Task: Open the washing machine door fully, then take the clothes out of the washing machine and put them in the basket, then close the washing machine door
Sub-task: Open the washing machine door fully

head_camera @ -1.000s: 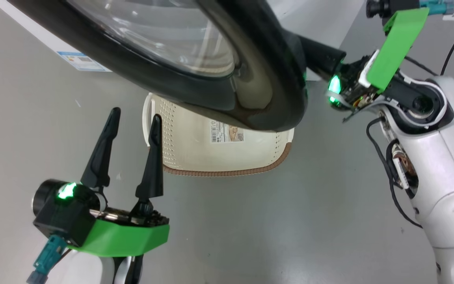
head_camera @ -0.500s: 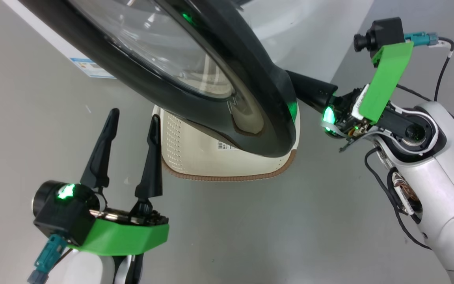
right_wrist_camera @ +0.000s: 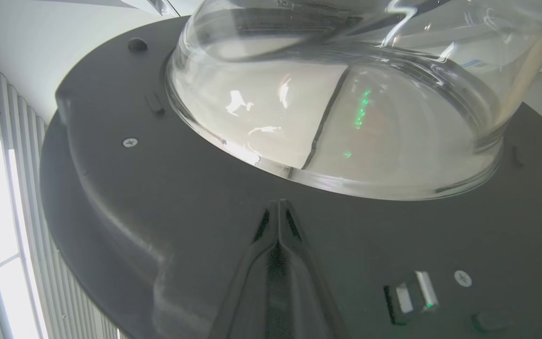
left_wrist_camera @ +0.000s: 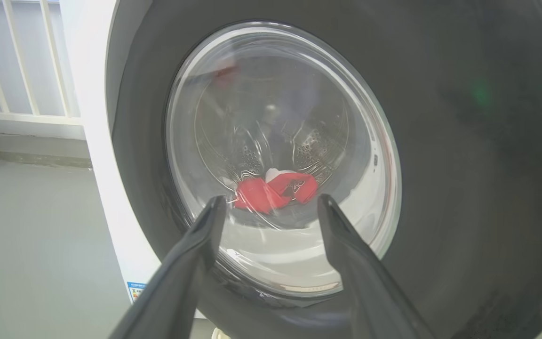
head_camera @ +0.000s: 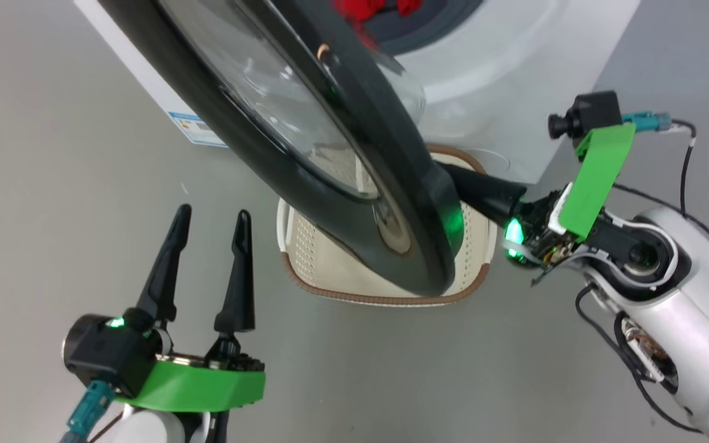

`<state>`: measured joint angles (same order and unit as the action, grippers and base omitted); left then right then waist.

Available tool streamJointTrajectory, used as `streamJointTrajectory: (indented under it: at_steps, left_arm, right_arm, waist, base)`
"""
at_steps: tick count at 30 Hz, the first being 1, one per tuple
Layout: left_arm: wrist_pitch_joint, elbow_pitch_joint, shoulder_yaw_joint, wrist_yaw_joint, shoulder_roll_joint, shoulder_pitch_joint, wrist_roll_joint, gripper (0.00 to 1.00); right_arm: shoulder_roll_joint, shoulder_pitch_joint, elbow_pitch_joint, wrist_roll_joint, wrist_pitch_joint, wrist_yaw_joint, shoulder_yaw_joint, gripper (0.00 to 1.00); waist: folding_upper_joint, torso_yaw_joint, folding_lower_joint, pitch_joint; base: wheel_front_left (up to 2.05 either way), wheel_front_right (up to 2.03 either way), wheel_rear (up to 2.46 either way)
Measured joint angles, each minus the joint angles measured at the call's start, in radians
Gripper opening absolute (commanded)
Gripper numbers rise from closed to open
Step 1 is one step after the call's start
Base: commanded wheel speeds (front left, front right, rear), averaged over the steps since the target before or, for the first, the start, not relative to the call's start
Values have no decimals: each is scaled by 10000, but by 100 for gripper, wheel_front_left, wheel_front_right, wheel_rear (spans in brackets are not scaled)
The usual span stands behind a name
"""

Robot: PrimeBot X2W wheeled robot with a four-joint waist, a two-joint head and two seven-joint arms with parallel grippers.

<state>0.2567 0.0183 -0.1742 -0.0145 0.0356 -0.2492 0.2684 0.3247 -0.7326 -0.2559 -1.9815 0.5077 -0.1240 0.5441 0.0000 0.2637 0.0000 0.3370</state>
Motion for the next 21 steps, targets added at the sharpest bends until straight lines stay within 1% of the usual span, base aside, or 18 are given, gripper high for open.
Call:
streamJointTrajectory:
  at_steps: [2, 13, 21]
  left_arm:
    - [0, -119, -19, -31, 2, 117, 63, 100]
    - [-81, -291, -128, -128, 4, 439, 151, 100]
    - [-148, -407, -169, -207, 12, 673, 334, 100]
  right_arm:
    - [230, 147, 201, -382, -357, 0, 476, 0]
    - [1114, 230, 1072, -1689, -1429, 0, 2334, 0]
    - [1499, 230, 1546, -2454, -2109, 0, 3599, 0]
  waist:
    - [0, 147, 0, -227]
    - [0, 679, 0, -904]
    - [0, 1089, 0, -1349]
  base:
    - [0, 0, 0]
    - [0, 0, 0]
    - [0, 0, 0]
